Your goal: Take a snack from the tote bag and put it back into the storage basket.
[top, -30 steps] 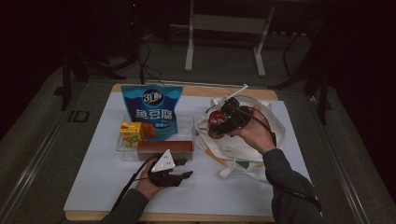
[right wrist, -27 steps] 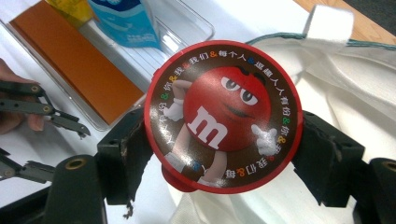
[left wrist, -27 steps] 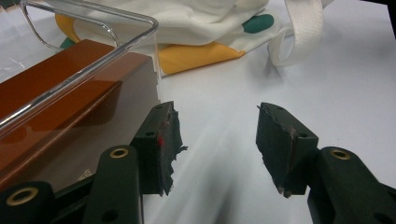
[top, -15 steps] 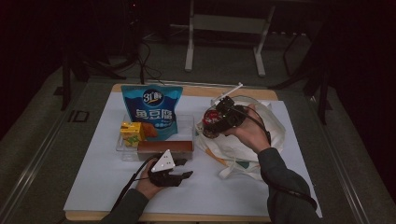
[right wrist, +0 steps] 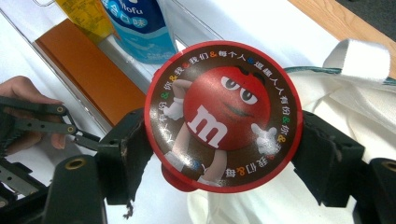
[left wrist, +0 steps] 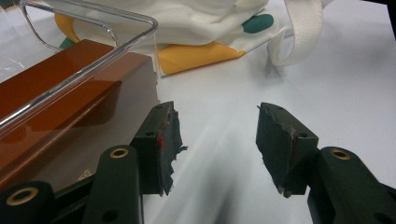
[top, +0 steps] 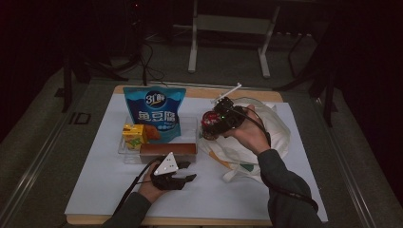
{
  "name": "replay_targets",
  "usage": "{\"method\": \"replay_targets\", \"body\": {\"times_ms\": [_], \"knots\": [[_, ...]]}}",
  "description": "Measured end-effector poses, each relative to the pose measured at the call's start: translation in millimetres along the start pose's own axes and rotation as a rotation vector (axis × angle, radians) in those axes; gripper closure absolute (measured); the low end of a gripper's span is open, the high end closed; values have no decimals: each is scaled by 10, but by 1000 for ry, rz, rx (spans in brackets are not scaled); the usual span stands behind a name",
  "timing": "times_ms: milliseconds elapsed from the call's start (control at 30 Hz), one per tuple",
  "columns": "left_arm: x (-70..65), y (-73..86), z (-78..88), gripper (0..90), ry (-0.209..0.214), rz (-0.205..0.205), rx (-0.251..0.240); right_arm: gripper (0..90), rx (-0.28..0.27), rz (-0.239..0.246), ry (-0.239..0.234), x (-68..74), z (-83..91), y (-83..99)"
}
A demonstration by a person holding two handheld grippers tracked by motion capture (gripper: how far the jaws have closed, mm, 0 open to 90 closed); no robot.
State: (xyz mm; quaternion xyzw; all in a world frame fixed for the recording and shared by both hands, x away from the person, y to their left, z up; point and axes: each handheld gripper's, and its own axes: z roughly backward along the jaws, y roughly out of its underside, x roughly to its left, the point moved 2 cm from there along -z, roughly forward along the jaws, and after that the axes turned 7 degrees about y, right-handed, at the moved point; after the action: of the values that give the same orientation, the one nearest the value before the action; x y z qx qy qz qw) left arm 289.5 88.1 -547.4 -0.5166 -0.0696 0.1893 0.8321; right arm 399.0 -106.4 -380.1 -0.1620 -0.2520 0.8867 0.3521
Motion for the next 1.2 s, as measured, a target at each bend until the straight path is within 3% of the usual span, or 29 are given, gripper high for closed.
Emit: {"method": "replay_targets", "body": {"times_ms": [1200], "knots": [[-1, 0, 0, 479, 2, -3, 1, 258, -2, 21, -4, 278, -157, -249]]}}
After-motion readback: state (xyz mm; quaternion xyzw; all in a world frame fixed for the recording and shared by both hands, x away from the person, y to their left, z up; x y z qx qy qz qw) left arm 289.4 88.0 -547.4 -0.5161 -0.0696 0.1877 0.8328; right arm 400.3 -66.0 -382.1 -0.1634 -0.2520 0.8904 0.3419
